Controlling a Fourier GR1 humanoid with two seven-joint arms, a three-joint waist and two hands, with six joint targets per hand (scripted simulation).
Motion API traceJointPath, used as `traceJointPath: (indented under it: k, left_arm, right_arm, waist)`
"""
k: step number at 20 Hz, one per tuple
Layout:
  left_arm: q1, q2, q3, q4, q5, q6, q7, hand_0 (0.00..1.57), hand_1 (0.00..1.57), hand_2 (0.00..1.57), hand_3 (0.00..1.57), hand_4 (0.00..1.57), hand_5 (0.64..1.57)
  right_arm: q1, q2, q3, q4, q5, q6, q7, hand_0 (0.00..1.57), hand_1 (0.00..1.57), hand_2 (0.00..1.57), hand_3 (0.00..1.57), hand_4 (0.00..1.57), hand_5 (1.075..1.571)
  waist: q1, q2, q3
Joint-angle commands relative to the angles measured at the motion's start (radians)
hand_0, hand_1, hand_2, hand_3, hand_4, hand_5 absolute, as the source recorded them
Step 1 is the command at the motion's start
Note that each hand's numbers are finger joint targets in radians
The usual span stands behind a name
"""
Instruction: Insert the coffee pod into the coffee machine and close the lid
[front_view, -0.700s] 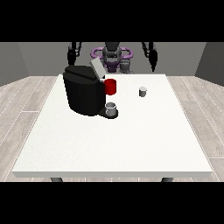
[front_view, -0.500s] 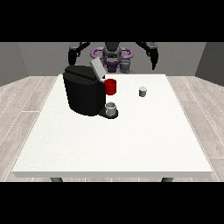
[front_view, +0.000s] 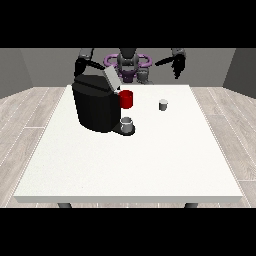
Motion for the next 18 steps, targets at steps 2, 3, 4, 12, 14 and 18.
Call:
traceJointPath:
  k: [2, 3, 4, 12, 14, 18]
  left_arm:
    - [-0.117, 0.044, 0.005, 0.056, -0.082, -0.007, 0.092, 0.00, 0.00, 0.00, 0.00, 0.00, 1.571]
    - [-0.114, 0.061, 0.028, 0.103, -0.070, -0.033, 0.057, 0.00, 0.00, 0.00, 0.00, 0.00, 1.571]
    - [-0.169, 0.090, 0.046, 0.102, -0.053, -0.067, 0.118, 0.00, 0.00, 0.00, 0.00, 0.00, 1.571]
    - [-0.317, 0.135, 0.068, 0.359, -0.166, -0.046, 0.069, 0.00, 0.00, 0.00, 0.00, 0.00, 1.571]
    - [-0.341, 0.156, 0.078, 0.407, -0.197, -0.025, 0.032, 0.00, 0.00, 0.00, 0.00, 0.00, 1.571]
    - [-0.375, 0.149, 0.041, 0.467, -0.252, -0.057, 0.033, 0.00, 0.00, 0.00, 0.00, 0.00, 1.571]
  right_arm:
    - [-0.040, 0.023, 0.025, 0.024, 0.039, -0.026, -0.025, 0.00, 0.00, 0.00, 0.00, 0.00, 1.571]
    - [-0.059, -0.013, -0.009, 0.020, 0.008, 0.009, -0.005, 0.00, 0.00, 0.00, 0.00, 0.00, 1.571]
    - [-0.066, -0.002, -0.001, 0.010, -0.005, 0.017, -0.010, 0.00, 0.00, 0.00, 0.00, 0.00, 1.571]
    - [-0.153, 0.083, 0.120, -0.061, 0.083, -0.052, 0.134, 0.00, 0.00, 0.00, 0.00, 0.00, 1.571]
    - [-0.170, 0.030, 0.065, -0.031, 0.043, 0.008, 0.083, 0.00, 0.00, 0.00, 0.00, 0.00, 1.571]
    - [-0.145, 0.083, 0.083, 0.051, 0.025, -0.031, 0.029, 0.00, 0.00, 0.00, 0.00, 0.00, 1.571]
  waist:
    - [-0.051, 0.052, 0.0012]
    - [-0.051, 0.060, 0.0010]
    - [-0.078, 0.061, 0.0012]
    - [-0.158, 0.156, -0.0001]
    - [-0.176, 0.219, 0.0003]
    - [-0.137, 0.189, 0.0009]
